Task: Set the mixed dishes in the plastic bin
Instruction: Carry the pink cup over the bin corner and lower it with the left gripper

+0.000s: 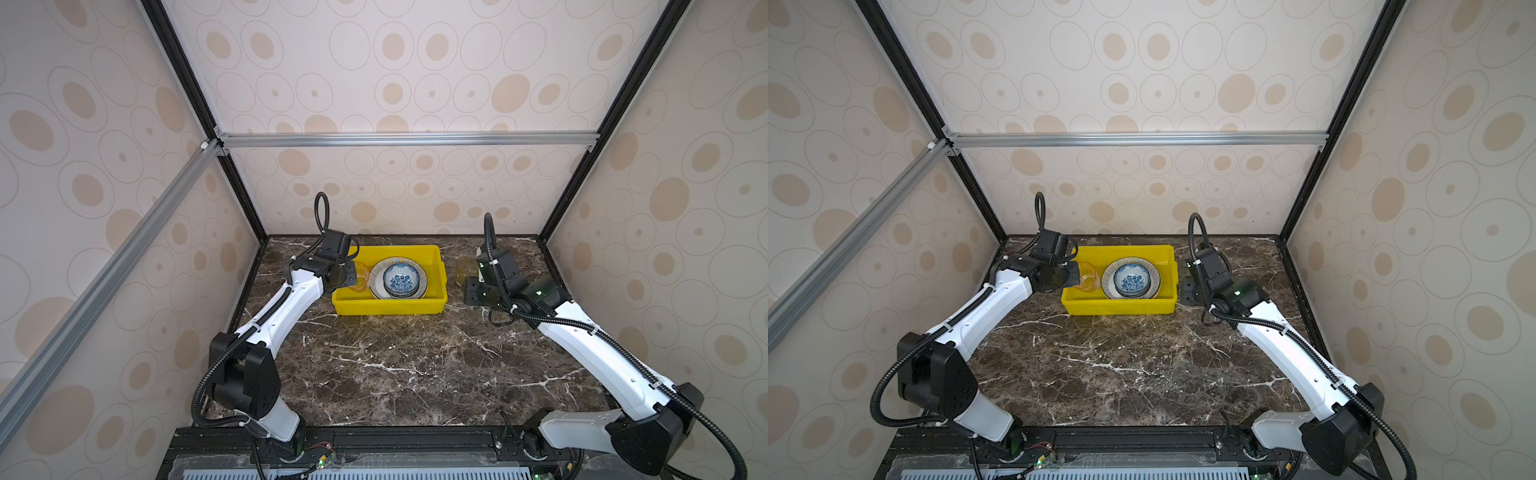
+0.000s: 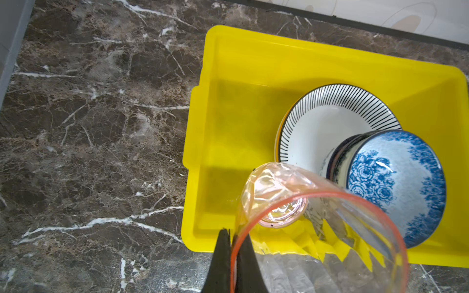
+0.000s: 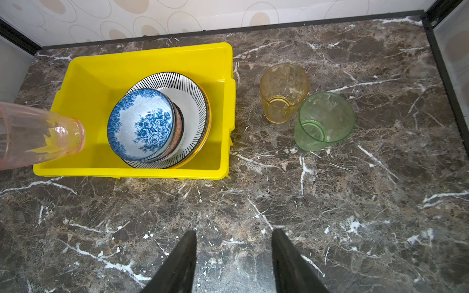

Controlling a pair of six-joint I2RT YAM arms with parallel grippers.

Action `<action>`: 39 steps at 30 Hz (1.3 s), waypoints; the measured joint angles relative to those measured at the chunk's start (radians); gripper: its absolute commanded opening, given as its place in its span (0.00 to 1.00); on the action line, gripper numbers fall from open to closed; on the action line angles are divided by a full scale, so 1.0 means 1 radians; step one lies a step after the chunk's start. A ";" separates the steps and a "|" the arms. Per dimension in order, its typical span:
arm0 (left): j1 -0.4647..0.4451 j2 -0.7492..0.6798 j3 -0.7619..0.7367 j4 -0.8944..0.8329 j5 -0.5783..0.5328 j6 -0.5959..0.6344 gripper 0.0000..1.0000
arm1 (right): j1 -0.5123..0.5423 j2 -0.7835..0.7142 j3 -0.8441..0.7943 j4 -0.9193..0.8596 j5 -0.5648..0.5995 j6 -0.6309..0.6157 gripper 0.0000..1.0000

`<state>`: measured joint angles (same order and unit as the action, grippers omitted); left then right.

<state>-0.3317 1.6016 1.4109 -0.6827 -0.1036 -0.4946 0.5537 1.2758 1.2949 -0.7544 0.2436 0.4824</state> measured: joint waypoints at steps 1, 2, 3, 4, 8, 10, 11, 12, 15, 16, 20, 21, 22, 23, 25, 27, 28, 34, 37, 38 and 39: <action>0.000 0.007 0.000 0.000 -0.001 0.002 0.00 | -0.005 0.000 -0.001 0.000 -0.007 0.000 0.51; 0.000 0.013 0.000 0.000 -0.004 0.002 0.00 | -0.008 -0.001 -0.002 0.002 -0.010 0.000 0.51; 0.000 0.020 0.000 0.000 -0.007 0.003 0.00 | -0.013 -0.003 -0.004 0.006 -0.016 0.000 0.51; 0.000 0.026 0.000 -0.001 -0.010 0.004 0.00 | -0.019 -0.005 -0.006 0.008 -0.021 0.000 0.51; 0.003 0.039 0.000 -0.005 -0.030 0.011 0.00 | -0.034 -0.009 -0.016 0.019 -0.040 0.001 0.51; 0.005 0.041 -0.002 -0.008 -0.042 0.014 0.00 | -0.039 -0.009 -0.016 0.020 -0.051 0.002 0.51; 0.006 0.041 -0.002 -0.009 -0.047 0.015 0.00 | -0.041 -0.009 -0.016 0.020 -0.054 0.003 0.51; 0.008 0.041 -0.004 -0.009 -0.053 0.017 0.00 | -0.044 -0.009 -0.016 0.021 -0.057 0.003 0.51; 0.014 0.042 -0.010 -0.011 -0.064 0.021 0.00 | -0.046 -0.009 -0.016 0.021 -0.058 0.003 0.51; 0.016 0.043 -0.014 -0.011 -0.068 0.023 0.00 | -0.047 -0.010 -0.016 0.021 -0.060 0.003 0.51; 0.023 0.044 -0.024 -0.015 -0.084 0.029 0.00 | -0.051 -0.010 -0.016 0.021 -0.061 0.003 0.51; 0.024 0.044 -0.026 -0.015 -0.087 0.032 0.00 | -0.051 -0.010 -0.016 0.021 -0.061 0.003 0.51; 0.025 0.045 -0.027 -0.016 -0.089 0.035 0.00 | -0.052 -0.010 -0.016 0.021 -0.062 0.003 0.51; 0.026 0.047 -0.027 -0.016 -0.092 0.037 0.00 | -0.052 -0.010 -0.016 0.021 -0.062 0.003 0.51; 0.026 0.052 -0.028 -0.016 -0.098 0.040 0.00 | -0.052 -0.010 -0.016 0.021 -0.064 0.005 0.51; 0.026 0.058 -0.029 -0.019 -0.104 0.041 0.00 | -0.052 -0.010 -0.016 0.021 -0.065 0.007 0.51; 0.026 0.060 -0.029 -0.019 -0.107 0.041 0.00 | -0.052 -0.010 -0.016 0.021 -0.065 0.007 0.51; 0.026 0.061 -0.029 -0.023 -0.125 0.045 0.00 | -0.052 -0.010 -0.016 0.020 -0.068 0.007 0.51; 0.026 0.062 -0.032 -0.021 -0.126 0.047 0.00 | -0.052 -0.010 -0.016 0.019 -0.068 0.007 0.51; 0.026 0.062 -0.035 -0.018 -0.126 0.047 0.00 | -0.052 -0.010 -0.016 0.020 -0.068 0.007 0.51; 0.026 0.062 -0.038 -0.014 -0.127 0.047 0.00 | -0.052 -0.011 -0.016 0.019 -0.068 0.007 0.51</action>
<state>-0.3054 1.6634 1.3727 -0.6971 -0.2302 -0.4477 0.5014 1.2648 1.2789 -0.7349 0.1757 0.4896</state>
